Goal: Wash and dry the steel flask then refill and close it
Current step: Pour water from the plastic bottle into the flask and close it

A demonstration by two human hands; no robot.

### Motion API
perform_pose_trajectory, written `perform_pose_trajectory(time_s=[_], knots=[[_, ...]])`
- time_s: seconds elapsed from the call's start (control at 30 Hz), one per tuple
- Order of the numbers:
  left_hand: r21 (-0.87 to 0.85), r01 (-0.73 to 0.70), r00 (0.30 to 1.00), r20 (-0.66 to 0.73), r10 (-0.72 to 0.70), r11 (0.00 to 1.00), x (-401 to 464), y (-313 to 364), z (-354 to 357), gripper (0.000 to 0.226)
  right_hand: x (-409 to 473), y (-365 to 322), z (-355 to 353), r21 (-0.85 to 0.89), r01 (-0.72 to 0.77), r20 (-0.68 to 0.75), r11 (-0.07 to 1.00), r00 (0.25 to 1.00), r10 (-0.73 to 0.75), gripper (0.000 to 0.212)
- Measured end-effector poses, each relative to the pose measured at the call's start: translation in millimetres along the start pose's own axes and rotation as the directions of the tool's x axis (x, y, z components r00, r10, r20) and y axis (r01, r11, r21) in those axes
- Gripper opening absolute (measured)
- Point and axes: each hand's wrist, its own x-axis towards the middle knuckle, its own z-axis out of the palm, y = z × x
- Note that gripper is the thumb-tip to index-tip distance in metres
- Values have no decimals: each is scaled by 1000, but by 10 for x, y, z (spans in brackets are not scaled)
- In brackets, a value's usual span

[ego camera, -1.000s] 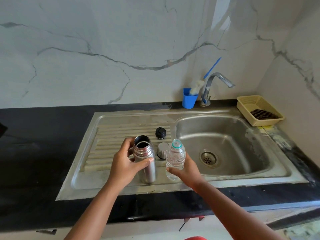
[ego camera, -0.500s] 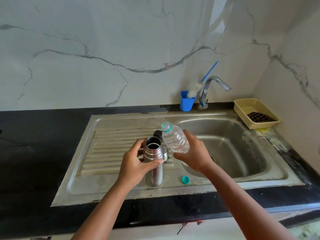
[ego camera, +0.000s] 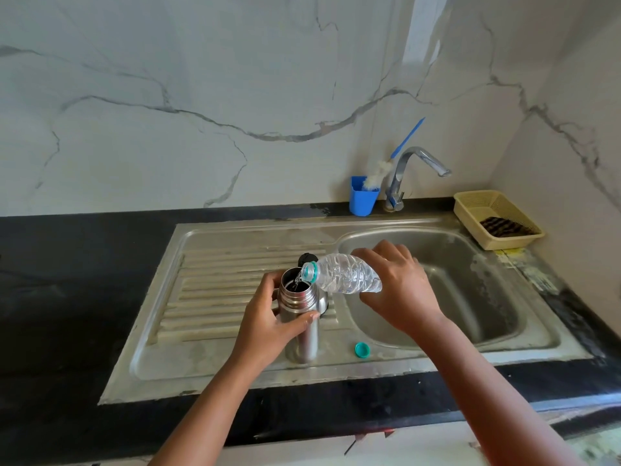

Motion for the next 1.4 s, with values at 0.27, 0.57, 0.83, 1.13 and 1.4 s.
perform_pose_trajectory(time_s=[0.27, 0.57, 0.83, 1.13, 1.4], knots=[[-17, 5, 1000, 19, -5, 1000, 38, -28, 34, 67, 43, -1, -81, -29, -5, -12, 1000, 1000, 5, 59], [-77, 55, 998, 44, -52, 996, -12, -12, 155, 57, 9, 26, -121, -62, 16, -81, 998, 997, -21, 61], [-77, 69, 997, 44, -66, 995, -20, 2, 150, 57, -9, 17, -195, -84, 30, -116, 996, 992, -39, 64], [-92, 80, 996, 54, -75, 993, -35, 45, 134, 57, 21, 51, -277, -59, 1, -109, 998, 994, -7, 63], [-111, 79, 996, 47, -74, 991, -41, 47, 147, 60, 81, 78, -358, -81, 10, -125, 997, 992, -20, 67]])
